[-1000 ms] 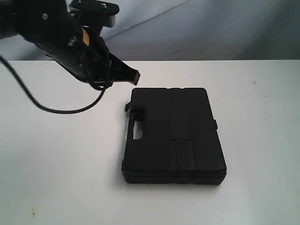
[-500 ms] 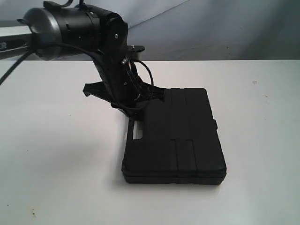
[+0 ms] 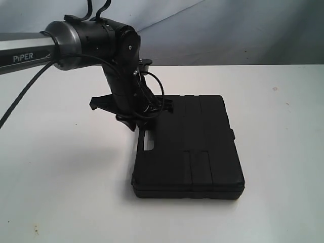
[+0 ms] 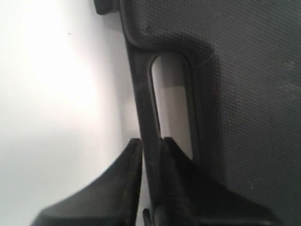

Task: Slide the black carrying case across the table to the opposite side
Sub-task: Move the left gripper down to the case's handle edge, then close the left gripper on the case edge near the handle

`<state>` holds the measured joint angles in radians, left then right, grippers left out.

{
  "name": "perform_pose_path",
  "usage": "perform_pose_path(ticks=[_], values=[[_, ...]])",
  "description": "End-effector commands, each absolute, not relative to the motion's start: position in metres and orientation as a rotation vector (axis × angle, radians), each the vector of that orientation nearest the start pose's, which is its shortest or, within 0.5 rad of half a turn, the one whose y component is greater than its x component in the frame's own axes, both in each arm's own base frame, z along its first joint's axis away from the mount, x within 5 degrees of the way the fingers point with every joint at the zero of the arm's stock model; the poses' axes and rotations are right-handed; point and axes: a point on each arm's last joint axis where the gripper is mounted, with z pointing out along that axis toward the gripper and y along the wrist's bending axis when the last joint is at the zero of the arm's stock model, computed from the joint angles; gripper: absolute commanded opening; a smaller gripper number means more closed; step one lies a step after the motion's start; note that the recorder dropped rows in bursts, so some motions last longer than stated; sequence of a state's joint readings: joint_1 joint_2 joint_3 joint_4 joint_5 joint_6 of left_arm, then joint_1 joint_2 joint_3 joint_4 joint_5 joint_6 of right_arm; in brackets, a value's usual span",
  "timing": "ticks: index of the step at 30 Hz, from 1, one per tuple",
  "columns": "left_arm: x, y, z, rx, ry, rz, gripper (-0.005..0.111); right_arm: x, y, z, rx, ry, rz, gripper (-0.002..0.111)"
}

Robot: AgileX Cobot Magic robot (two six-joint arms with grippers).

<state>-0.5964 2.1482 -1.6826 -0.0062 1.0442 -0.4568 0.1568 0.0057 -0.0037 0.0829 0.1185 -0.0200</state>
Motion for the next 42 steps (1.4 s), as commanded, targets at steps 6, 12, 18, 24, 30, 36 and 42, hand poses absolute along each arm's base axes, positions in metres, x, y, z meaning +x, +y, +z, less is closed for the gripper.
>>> perform_pose_path(ticks=[6, 12, 18, 24, 30, 36, 42], values=[[0.371, -0.249, 0.181, 0.192, 2.951, -0.147, 0.052, 0.056, 0.009, 0.203, -0.075, 1.601, 0.178, 0.000], [0.374, -0.247, 0.176, 0.226, 2.928, -0.095, 0.046, 0.056, 0.009, 0.203, -0.075, 1.601, 0.178, 0.000], [0.376, -0.248, 0.144, 0.236, 2.995, -0.034, 0.046, 0.056, 0.009, 0.203, -0.075, 1.601, 0.178, 0.000], [0.379, -0.250, 0.120, 0.246, 3.011, -0.018, 0.046, 0.056, 0.009, 0.203, -0.075, 1.601, 0.178, 0.000], [0.380, -0.251, 0.116, 0.244, 3.003, -0.027, 0.044, 0.056, 0.009, 0.203, -0.075, 1.601, 0.178, 0.000], [0.380, -0.251, 0.116, 0.232, 3.003, -0.026, 0.013, 0.056, 0.009, 0.203, -0.075, 1.601, 0.178, 0.000], [0.380, -0.250, 0.116, 0.236, 3.006, -0.015, 0.000, 0.056, 0.009, 0.203, -0.075, 1.601, 0.178, 0.000]])
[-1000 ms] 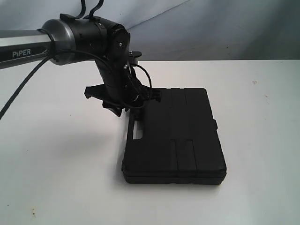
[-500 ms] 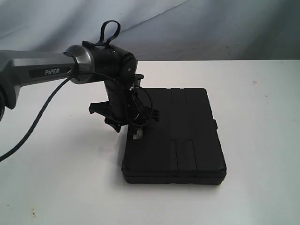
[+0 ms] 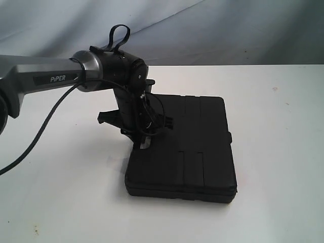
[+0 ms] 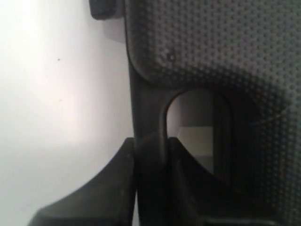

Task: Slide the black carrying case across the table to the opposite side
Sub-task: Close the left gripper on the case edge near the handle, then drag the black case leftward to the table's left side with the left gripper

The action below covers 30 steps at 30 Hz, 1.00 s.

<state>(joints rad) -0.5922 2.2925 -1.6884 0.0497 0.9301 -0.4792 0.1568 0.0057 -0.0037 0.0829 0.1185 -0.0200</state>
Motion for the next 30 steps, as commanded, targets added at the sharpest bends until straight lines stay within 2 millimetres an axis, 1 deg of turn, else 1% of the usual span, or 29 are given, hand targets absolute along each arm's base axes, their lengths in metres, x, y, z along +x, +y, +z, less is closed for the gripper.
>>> perform_pose_path(ticks=[1, 7, 15, 19, 21, 24, 26, 30], values=[[0.380, -0.250, 0.116, 0.236, 3.006, -0.015, 0.000, 0.056, 0.009, 0.203, -0.075, 1.601, 0.178, 0.000], [0.379, -0.249, 0.115, 0.249, 3.016, -0.005, 0.000, 0.056, 0.009, 0.203, -0.075, 1.601, 0.178, 0.000], [0.377, -0.248, 0.115, 0.321, 3.037, 0.018, 0.000, 0.056, 0.009, 0.203, -0.075, 1.601, 0.178, 0.000], [0.378, -0.243, 0.115, 0.300, 3.067, -0.036, 0.000, 0.056, 0.009, 0.203, -0.075, 1.601, 0.178, 0.000], [0.378, -0.239, 0.112, 0.272, 3.072, -0.059, 0.000, 0.056, 0.009, 0.203, -0.075, 1.601, 0.178, 0.000], [0.377, -0.229, 0.110, 0.254, 3.066, -0.049, 0.000, 0.056, 0.009, 0.203, -0.075, 1.601, 0.178, 0.000], [0.377, -0.223, 0.112, 0.227, 3.058, -0.065, 0.000, 0.056, 0.009, 0.203, -0.075, 1.601, 0.178, 0.000], [0.376, -0.201, 0.115, 0.175, 3.055, -0.069, 0.000, 0.056, 0.009, 0.203, -0.075, 1.601, 0.178, 0.000]])
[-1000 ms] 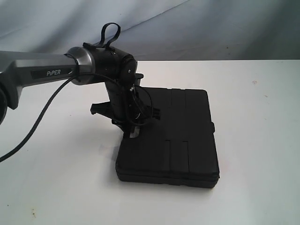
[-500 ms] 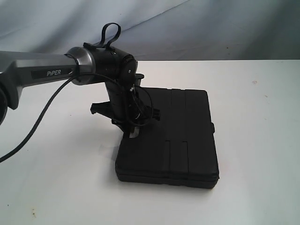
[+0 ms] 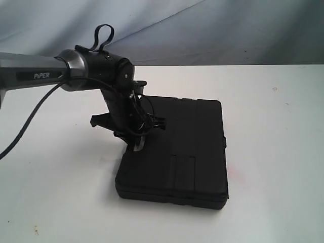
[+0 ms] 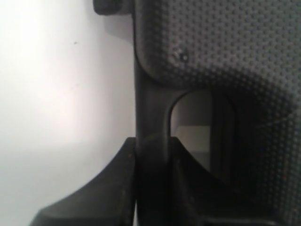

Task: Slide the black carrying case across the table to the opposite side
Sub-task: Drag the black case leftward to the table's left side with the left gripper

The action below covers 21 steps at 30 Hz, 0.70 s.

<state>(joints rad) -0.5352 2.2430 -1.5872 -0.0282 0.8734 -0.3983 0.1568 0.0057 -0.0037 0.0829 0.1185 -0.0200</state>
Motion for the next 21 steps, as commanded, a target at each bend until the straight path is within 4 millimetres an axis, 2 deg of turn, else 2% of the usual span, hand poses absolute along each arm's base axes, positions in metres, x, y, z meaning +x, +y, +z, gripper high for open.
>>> perform_pose_path(ticks=[1, 8, 21], values=[[0.376, -0.196, 0.115, 0.179, 3.060, -0.063, 0.000, 0.056, 0.009, 0.203, -0.075, 1.601, 0.178, 0.000], [0.375, -0.153, 0.117, 0.077, 3.050, -0.059, 0.000, 0.056, 0.009, 0.203, -0.075, 1.601, 0.178, 0.000], [0.370, -0.081, 0.122, -0.006, 3.051, -0.037, 0.000, 0.056, 0.009, 0.203, -0.075, 1.601, 0.178, 0.000]])
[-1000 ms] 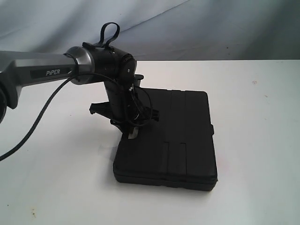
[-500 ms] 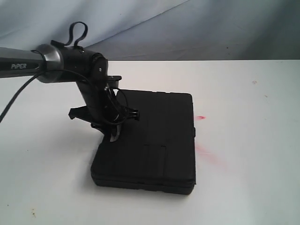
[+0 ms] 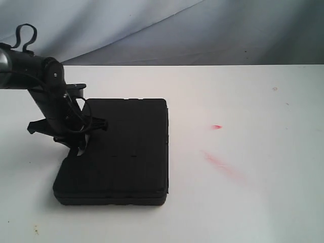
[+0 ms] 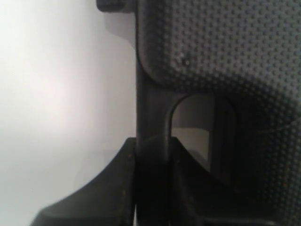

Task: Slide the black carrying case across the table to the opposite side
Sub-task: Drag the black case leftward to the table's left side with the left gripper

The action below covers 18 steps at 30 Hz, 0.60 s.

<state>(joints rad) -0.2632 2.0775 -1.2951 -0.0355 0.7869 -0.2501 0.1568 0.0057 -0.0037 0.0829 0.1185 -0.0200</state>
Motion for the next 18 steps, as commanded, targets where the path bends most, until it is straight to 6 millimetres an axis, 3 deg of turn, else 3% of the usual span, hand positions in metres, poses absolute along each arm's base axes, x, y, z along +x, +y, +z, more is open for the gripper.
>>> perform_pose_path(ticks=[1, 9, 18], values=[[0.370, -0.076, 0.123, -0.009, 3.048, -0.036, 0.000, 0.056, 0.009, 0.203, -0.075, 1.601, 0.178, 0.000], [0.370, -0.048, 0.125, -0.028, 3.060, -0.017, 0.000, 0.056, 0.009, 0.203, -0.075, 1.601, 0.178, 0.000], [0.371, -0.047, 0.125, 0.005, 3.050, -0.008, 0.000, 0.056, 0.009, 0.203, -0.075, 1.601, 0.178, 0.000]])
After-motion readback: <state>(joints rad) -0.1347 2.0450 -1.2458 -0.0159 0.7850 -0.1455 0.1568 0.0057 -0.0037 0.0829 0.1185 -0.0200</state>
